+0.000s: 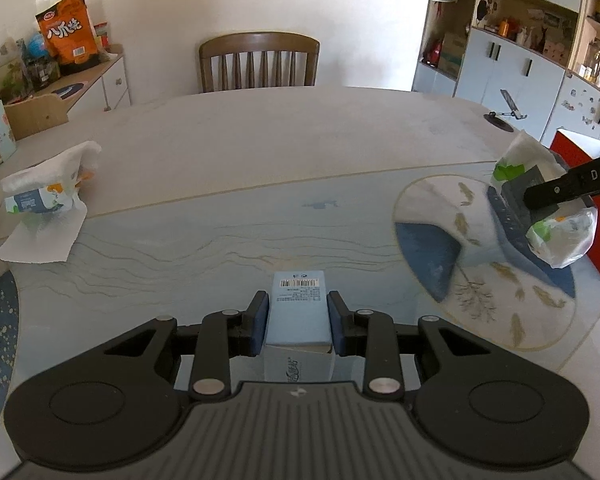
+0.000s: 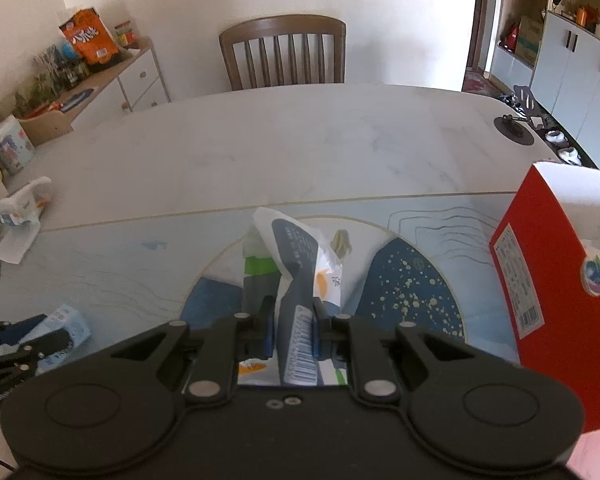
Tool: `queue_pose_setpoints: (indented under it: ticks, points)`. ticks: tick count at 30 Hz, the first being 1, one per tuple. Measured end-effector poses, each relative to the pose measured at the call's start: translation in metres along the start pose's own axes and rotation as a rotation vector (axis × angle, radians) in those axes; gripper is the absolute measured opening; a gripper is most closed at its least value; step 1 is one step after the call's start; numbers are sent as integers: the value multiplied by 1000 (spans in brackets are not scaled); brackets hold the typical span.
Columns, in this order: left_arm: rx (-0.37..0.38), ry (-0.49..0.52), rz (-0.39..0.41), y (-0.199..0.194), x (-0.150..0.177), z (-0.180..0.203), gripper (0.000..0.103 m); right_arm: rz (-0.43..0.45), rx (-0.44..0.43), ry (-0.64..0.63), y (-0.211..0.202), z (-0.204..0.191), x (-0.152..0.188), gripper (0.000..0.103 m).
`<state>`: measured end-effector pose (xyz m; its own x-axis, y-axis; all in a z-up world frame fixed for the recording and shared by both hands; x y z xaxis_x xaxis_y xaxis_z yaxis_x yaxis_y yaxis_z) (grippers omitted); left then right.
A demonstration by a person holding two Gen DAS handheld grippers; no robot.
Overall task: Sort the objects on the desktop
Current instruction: 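Lift and carry the carton and bag over the red shoebox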
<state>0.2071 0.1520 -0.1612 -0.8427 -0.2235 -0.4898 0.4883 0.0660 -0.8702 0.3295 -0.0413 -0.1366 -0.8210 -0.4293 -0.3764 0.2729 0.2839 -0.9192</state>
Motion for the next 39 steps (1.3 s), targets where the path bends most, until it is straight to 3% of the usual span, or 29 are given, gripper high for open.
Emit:
queue_pose_setpoints:
  ticks: [20, 39]
  points:
    - [95, 82, 40, -58, -5, 69, 29, 25, -128, 46, -54, 14, 37, 15]
    - [146, 203, 32, -68, -28, 168, 29, 55, -157, 83, -100, 78, 59, 15]
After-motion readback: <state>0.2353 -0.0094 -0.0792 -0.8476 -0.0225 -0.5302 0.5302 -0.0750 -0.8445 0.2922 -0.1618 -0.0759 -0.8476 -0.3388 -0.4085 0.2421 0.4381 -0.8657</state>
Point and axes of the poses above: each gripper's, at about its wrist camera, not at the fingertips, and y roughly the way its jaws point, z to its right, x to its underside, the point moved 9 cm from there along y, roughly the way its jaws point, and after that the axes turned 15 degrees about -z, right-handed, at the moved point
